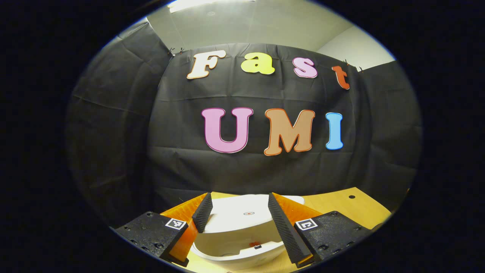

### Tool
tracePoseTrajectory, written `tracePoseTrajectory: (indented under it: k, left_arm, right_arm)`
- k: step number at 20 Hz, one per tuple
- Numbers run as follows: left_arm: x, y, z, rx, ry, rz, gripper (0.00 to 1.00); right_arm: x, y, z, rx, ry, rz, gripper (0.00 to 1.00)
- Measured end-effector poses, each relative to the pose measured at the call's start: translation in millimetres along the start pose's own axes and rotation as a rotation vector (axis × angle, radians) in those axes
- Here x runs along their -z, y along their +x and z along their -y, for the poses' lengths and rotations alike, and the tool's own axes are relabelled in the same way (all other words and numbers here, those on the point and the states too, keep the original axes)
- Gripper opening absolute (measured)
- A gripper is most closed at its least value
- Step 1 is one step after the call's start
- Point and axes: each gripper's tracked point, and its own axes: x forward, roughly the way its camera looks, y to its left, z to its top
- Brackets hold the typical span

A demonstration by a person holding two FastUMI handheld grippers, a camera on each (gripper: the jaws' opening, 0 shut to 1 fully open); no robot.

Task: Press the lid of the desktop garbage bin to open it, pick up the crumpled paper on the desktop and throw it into the bin, then pick up the pop can on the desktop and drop it into the bin, and finally close the garbage bin lid.

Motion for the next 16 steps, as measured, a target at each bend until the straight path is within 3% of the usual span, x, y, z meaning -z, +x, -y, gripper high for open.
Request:
tracePoseTrajectory:
  k: [5, 9, 12, 13, 16]
  left_arm:
    - [36, -3, 3, -0.010, -0.033, -0.073, 0.86]
    - [60, -4, -3, -0.056, 0.005, -0.127, 0.89]
    - [51, -4, -6, -0.089, 0.038, -0.059, 0.90]
    - [48, -3, -7, -0.092, 0.041, -0.026, 0.96]
    - [47, -5, -4, -0.080, 0.048, 0.050, 0.91]
  right_arm:
    - [2, 1, -7, -0.013, -0.015, -0.011, 0.96]
    - [5, 3, -9, -0.018, -0.016, -0.021, 0.96]
    - [12, 0, -8, -0.021, -0.007, -0.034, 0.96]
    - [15, 0, -7, -0.020, -0.004, -0.039, 0.96]
    - [22, 0, -1, -0.011, 0.010, -0.057, 0.95]
